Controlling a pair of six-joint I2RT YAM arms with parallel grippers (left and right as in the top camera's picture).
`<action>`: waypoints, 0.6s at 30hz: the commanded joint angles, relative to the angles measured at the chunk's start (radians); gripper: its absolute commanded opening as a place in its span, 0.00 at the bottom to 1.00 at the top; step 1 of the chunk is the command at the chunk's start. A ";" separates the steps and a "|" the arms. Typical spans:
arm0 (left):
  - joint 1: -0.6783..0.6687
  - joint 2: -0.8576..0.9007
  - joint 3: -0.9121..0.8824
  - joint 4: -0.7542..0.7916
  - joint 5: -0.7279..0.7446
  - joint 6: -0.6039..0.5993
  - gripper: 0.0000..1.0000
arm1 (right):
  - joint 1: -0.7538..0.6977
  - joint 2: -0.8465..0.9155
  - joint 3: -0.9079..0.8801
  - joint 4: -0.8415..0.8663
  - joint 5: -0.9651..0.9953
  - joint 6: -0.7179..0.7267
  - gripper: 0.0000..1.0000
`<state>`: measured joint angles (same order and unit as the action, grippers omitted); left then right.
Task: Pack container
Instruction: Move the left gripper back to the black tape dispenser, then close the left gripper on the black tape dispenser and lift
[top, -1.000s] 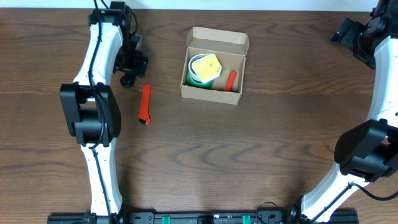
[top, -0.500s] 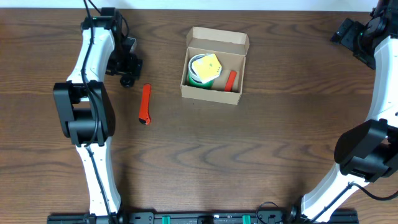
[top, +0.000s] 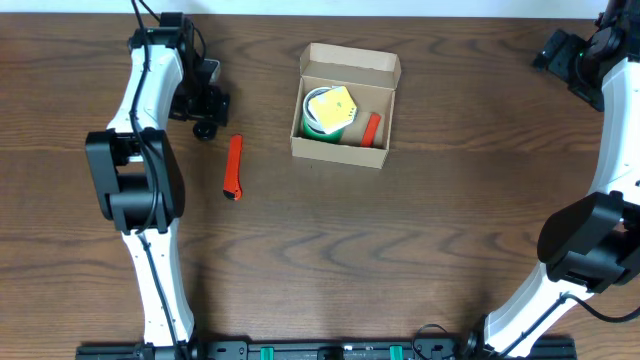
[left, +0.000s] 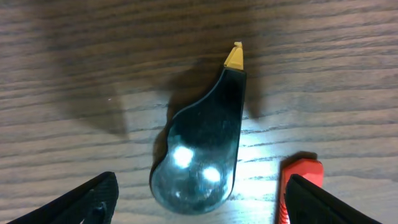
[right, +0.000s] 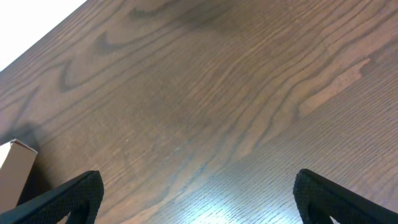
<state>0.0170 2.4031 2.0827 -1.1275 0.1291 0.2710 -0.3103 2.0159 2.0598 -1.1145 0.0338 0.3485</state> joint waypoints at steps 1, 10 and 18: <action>0.000 0.042 -0.006 0.002 0.010 0.022 0.86 | 0.003 -0.030 0.007 -0.002 0.003 0.010 0.99; -0.010 0.086 -0.006 0.000 0.010 0.021 0.84 | 0.003 -0.030 0.007 -0.002 0.003 0.010 0.99; -0.012 0.093 -0.006 0.010 -0.003 0.012 0.68 | 0.003 -0.030 0.007 -0.002 0.003 0.010 0.99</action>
<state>0.0101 2.4557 2.0827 -1.1168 0.1272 0.2695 -0.3103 2.0155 2.0598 -1.1145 0.0338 0.3485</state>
